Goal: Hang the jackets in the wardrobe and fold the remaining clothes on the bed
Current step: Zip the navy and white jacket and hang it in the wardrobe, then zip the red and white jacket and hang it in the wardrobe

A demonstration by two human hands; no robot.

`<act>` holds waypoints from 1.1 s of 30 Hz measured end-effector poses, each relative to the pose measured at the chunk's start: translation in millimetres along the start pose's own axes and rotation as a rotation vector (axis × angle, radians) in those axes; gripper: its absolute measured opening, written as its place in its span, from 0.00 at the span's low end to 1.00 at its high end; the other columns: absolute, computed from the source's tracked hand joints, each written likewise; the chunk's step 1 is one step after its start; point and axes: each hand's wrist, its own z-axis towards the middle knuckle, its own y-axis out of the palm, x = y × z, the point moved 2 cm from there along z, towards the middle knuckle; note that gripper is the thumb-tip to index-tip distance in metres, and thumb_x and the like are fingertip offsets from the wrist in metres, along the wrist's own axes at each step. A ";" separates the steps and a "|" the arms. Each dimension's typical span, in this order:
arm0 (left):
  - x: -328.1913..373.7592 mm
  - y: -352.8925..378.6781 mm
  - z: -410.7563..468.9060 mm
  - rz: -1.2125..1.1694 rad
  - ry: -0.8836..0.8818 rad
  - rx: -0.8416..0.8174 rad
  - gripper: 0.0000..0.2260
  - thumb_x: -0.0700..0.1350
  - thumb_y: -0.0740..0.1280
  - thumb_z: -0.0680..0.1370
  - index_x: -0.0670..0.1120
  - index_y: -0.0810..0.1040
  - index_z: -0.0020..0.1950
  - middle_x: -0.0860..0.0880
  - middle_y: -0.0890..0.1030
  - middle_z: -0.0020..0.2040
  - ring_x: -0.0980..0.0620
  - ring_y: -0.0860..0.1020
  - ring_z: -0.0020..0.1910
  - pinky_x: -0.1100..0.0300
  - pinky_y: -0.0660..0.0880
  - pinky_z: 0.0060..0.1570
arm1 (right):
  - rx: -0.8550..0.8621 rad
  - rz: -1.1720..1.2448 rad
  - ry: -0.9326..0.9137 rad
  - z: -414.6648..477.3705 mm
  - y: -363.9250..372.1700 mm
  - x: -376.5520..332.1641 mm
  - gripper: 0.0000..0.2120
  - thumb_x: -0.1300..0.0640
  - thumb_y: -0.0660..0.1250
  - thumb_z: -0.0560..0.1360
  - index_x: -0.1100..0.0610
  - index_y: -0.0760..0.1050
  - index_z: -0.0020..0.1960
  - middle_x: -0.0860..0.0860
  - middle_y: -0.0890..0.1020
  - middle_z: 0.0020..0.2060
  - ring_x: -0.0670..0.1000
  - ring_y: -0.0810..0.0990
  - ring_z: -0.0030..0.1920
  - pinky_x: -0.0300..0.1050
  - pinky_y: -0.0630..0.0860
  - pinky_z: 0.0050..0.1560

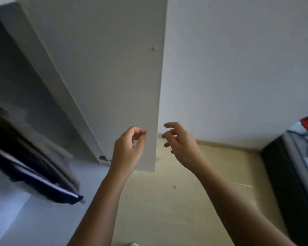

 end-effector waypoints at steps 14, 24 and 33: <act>202.4 376.0 -78.8 -0.173 0.252 -0.606 0.06 0.40 0.65 0.77 0.51 0.79 0.45 0.56 0.81 0.42 0.60 0.77 0.40 0.75 0.70 0.37 | 0.658 0.077 0.417 -199.2 -359.4 205.3 0.08 0.55 0.59 0.79 0.46 0.73 0.56 0.45 0.82 0.44 0.40 0.81 0.36 0.43 0.77 0.36; 276.5 555.4 -100.2 -0.203 0.353 -0.866 0.08 0.40 0.65 0.78 0.54 0.78 0.46 0.55 0.80 0.43 0.58 0.69 0.27 0.69 0.67 0.29 | 0.903 0.203 0.583 -248.0 -474.9 291.2 0.09 0.59 0.60 0.80 0.46 0.73 0.52 0.46 0.82 0.45 0.47 0.82 0.40 0.49 0.80 0.41; 332.9 750.5 -47.0 -0.184 0.337 -1.092 0.09 0.39 0.65 0.77 0.54 0.78 0.45 0.54 0.81 0.46 0.56 0.78 0.45 0.63 0.73 0.47 | 1.019 0.251 0.747 -202.0 -603.1 394.7 0.07 0.58 0.60 0.80 0.47 0.73 0.52 0.47 0.82 0.45 0.46 0.82 0.40 0.43 0.78 0.37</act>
